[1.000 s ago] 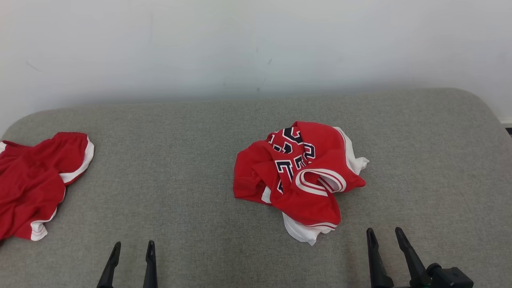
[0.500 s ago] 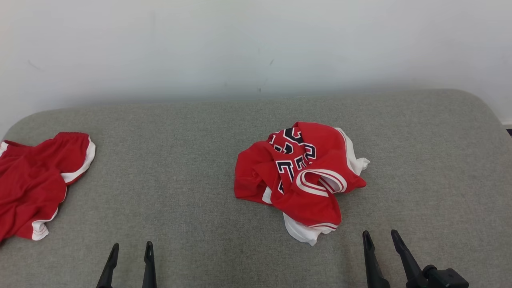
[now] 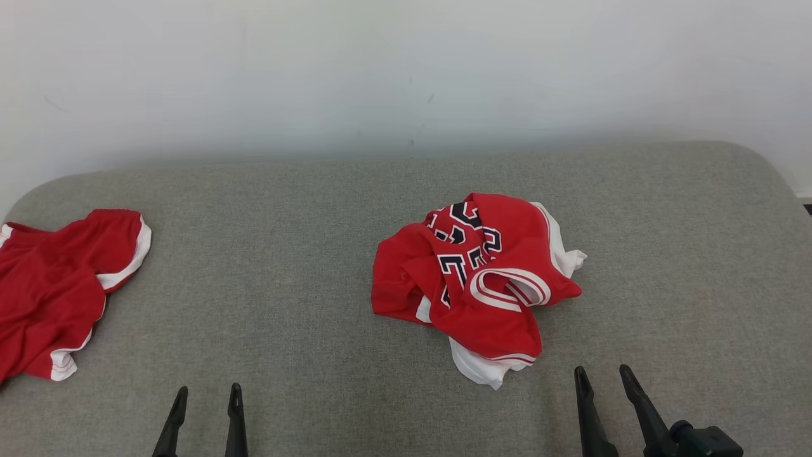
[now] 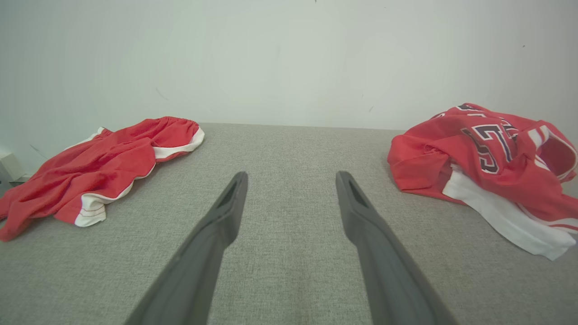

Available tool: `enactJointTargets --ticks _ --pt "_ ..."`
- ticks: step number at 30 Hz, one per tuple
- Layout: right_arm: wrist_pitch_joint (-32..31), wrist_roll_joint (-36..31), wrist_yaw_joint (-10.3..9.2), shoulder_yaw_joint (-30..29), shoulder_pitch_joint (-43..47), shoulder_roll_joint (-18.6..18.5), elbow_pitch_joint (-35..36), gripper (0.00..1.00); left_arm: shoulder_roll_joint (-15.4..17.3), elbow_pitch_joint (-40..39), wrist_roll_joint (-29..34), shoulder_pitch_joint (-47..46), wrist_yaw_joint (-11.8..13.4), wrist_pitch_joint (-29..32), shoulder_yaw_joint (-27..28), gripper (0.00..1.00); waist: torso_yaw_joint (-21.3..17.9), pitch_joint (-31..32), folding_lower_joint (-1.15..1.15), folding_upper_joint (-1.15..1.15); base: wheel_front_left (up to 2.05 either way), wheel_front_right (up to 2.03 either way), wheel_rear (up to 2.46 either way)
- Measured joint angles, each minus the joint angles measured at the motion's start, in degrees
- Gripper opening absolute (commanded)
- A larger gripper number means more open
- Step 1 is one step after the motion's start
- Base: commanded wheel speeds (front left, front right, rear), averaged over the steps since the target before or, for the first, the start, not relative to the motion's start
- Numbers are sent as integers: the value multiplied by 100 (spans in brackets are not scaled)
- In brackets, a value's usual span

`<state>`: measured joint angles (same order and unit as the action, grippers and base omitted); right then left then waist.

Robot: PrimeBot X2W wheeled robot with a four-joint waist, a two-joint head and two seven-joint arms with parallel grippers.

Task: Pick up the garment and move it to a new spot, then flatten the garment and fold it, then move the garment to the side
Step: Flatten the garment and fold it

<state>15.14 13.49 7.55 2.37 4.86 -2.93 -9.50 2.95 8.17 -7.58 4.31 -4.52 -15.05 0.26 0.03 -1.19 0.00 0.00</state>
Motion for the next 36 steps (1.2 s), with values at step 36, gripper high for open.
enactJointTargets --ticks 36 --pt "-1 2 0 -26 15 0 -11 100 0 1 -2 0 7 0 -9 100 49 -20 0 0 0 0 0"
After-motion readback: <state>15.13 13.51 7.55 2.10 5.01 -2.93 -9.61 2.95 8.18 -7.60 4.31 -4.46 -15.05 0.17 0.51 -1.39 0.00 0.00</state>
